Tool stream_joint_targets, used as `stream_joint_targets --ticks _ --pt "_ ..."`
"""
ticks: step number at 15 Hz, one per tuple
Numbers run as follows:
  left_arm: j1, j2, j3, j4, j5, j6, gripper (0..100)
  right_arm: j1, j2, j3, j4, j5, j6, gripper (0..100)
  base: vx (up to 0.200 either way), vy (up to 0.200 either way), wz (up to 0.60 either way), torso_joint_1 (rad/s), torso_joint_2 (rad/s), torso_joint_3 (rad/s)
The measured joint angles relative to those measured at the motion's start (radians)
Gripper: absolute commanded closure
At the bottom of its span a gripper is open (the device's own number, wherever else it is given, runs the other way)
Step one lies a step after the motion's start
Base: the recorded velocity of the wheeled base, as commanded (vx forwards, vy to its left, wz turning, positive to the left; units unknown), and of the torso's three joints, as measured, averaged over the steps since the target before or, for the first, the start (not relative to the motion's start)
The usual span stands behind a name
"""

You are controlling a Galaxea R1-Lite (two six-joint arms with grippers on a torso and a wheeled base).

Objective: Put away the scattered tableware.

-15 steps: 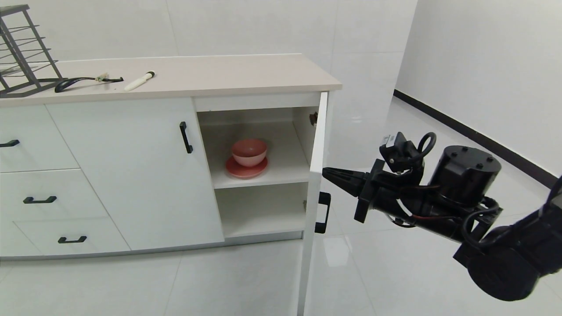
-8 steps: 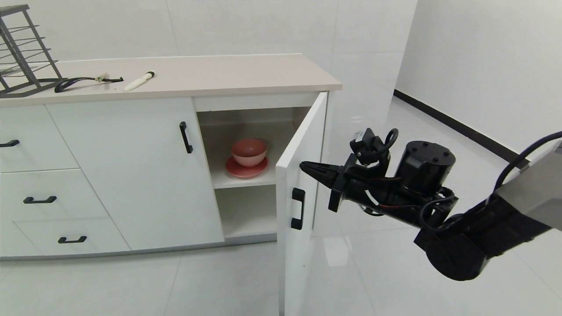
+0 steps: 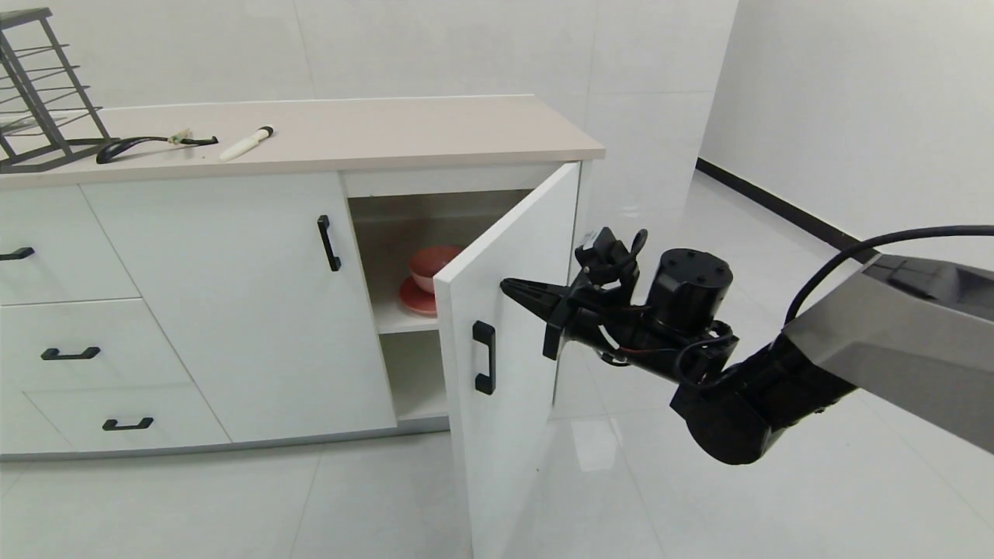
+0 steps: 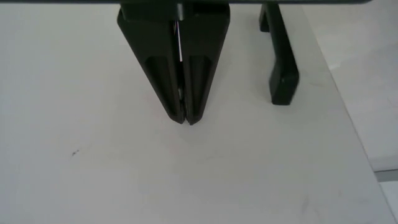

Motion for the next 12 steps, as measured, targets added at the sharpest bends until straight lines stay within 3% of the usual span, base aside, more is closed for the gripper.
stream_joint_targets --ticks 12 --pt "0.0 0.0 0.0 0.0 0.0 0.0 0 -0.012 0.353 -0.476 -0.045 -0.09 0.051 100 0.0 0.0 0.0 0.0 0.0 0.0"
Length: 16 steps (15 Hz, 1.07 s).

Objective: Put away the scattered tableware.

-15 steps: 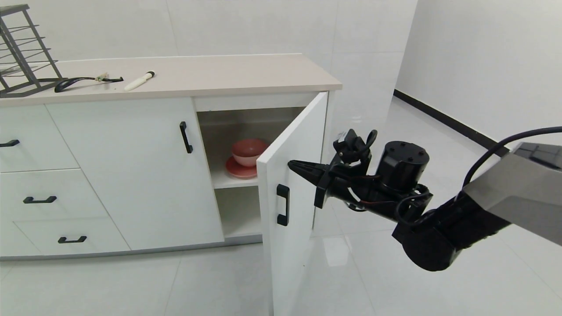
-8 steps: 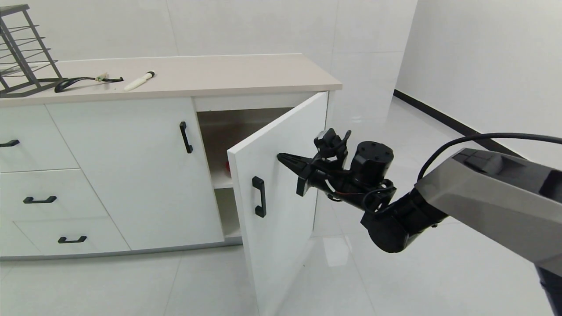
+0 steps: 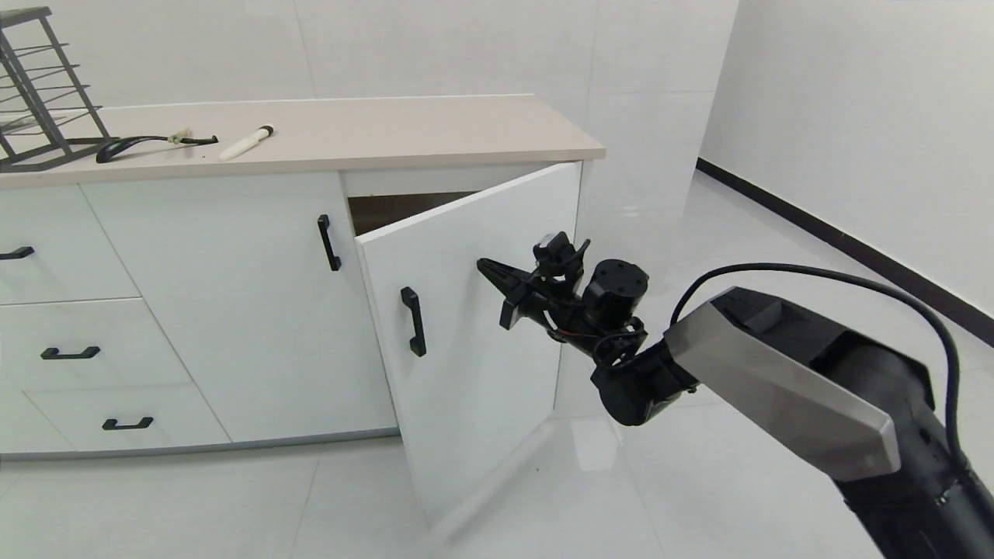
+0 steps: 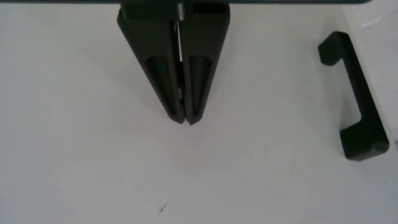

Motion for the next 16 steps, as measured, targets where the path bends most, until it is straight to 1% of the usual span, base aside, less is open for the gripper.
stream_joint_targets --ticks 1,2,4,5,7,9,11,12,14,16 --pt "0.0 0.0 0.0 0.0 0.0 0.0 0 -0.002 0.005 0.003 -0.007 0.0 0.001 100 0.0 0.0 0.0 0.0 0.0 0.0" --pt "0.0 0.0 0.0 0.0 0.0 0.0 0 -0.003 -0.009 0.037 -0.011 0.0 0.002 100 0.0 0.0 0.0 0.0 0.0 0.0" --pt "0.0 0.0 0.0 0.0 0.0 0.0 0 -0.003 -0.072 0.155 -0.018 0.0 0.002 100 0.0 0.0 0.0 0.0 0.0 0.0" --pt "0.0 0.0 0.0 0.0 0.0 0.0 0 -0.003 -0.126 0.247 -0.026 0.001 0.002 100 0.0 0.0 0.0 0.0 0.0 0.0" --pt "0.0 0.0 0.0 0.0 0.0 0.0 0 -0.011 -0.27 0.481 -0.049 0.0 0.002 100 0.0 0.0 0.0 0.0 0.0 0.0" --pt "0.0 0.0 0.0 0.0 0.0 0.0 0 -0.027 -0.464 0.718 -0.063 0.0 0.002 100 0.0 0.0 0.0 0.0 0.0 0.0" --pt "0.0 0.0 0.0 0.0 0.0 0.0 0 -0.051 -0.714 0.949 -0.066 0.001 0.003 100 0.0 0.0 0.0 0.0 0.0 0.0" --pt "0.0 0.0 0.0 0.0 0.0 0.0 0 -0.071 -0.843 1.047 -0.064 0.003 0.003 100 0.0 0.0 0.0 0.0 0.0 0.0" --pt "0.0 0.0 0.0 0.0 0.0 0.0 0 -0.155 -1.101 1.219 -0.031 0.011 0.002 100 0.0 0.0 0.0 0.0 0.0 0.0" --pt "0.0 0.0 0.0 0.0 0.003 -0.003 0 -0.27 -1.376 1.322 0.065 0.02 -0.002 100 0.0 0.0 0.0 0.0 0.0 0.0"
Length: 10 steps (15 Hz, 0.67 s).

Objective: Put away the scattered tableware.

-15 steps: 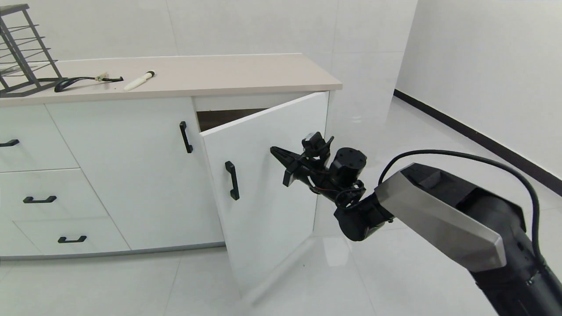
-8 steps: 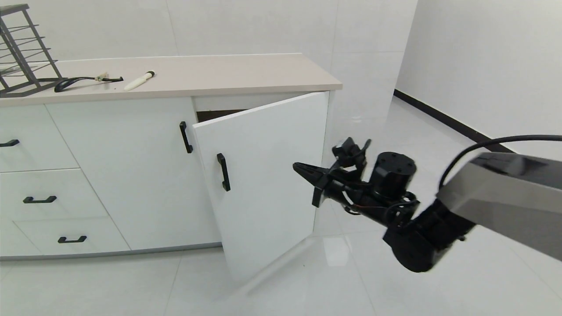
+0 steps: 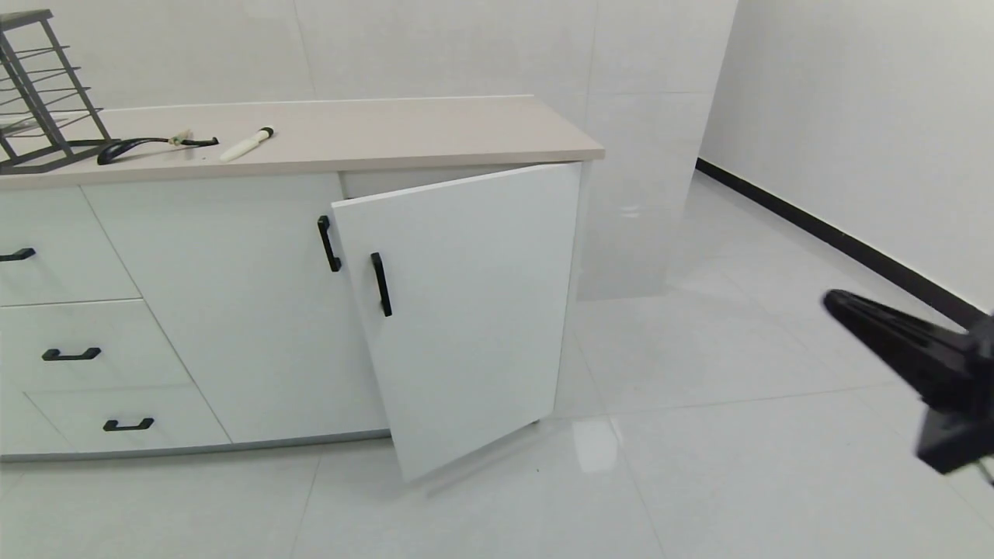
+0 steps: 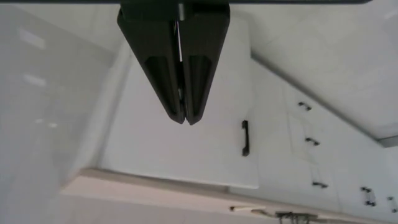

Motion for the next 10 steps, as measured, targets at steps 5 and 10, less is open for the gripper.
stream_joint_targets --ticks 5,10 --pt "0.0 0.0 0.0 0.0 -0.002 0.003 0 -0.19 -0.738 0.094 0.44 0.043 -0.033 100 0.0 0.0 0.0 0.0 0.0 0.0" --pt "0.0 0.0 0.0 0.0 -0.001 0.003 0 -0.301 -1.126 0.123 1.201 -0.196 -0.04 100 0.0 0.0 0.0 0.0 0.0 0.0"
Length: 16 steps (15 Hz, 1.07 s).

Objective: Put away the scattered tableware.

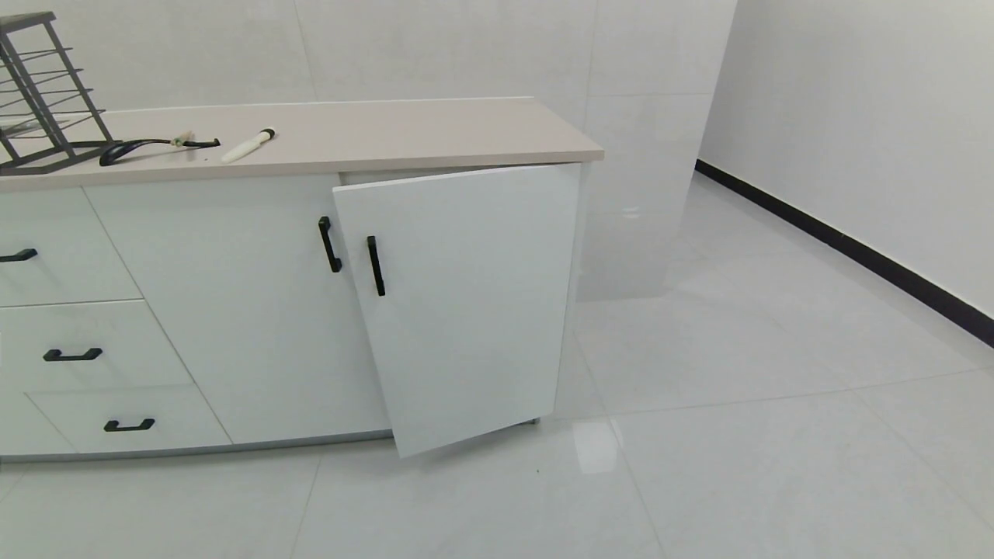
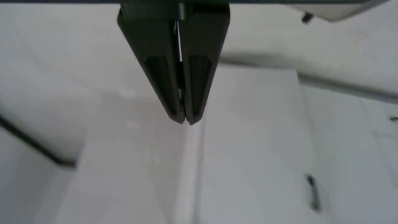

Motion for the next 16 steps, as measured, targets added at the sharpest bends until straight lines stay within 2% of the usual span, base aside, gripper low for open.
stream_joint_targets --ticks 1,2,4,12,16 --pt "0.0 0.0 0.0 0.0 0.0 -0.001 0 -0.005 -0.025 0.0 0.09 -0.124 0.009 100 0.0 0.0 0.0 0.0 0.0 0.0" --pt "0.0 0.0 0.0 0.0 0.0 -0.001 0 -0.009 -0.043 0.0 0.113 -0.176 0.029 100 0.0 0.0 0.0 0.0 0.0 0.0" --pt "0.0 0.0 0.0 0.0 0.0 0.0 0 -0.013 -0.064 0.0 0.12 -0.184 0.05 100 0.0 0.0 0.0 0.0 0.0 0.0" --pt "0.0 0.0 0.0 0.0 -0.001 0.0 0 -0.012 -0.08 0.001 0.121 -0.183 0.053 100 0.2 0.2 0.0 0.005 0.0 0.003" --pt "0.0 0.0 0.0 0.0 -0.001 0.0 0 -0.014 -0.08 0.001 0.121 -0.186 0.052 100 0.2 0.2 0.6 0.0 0.0 0.002"
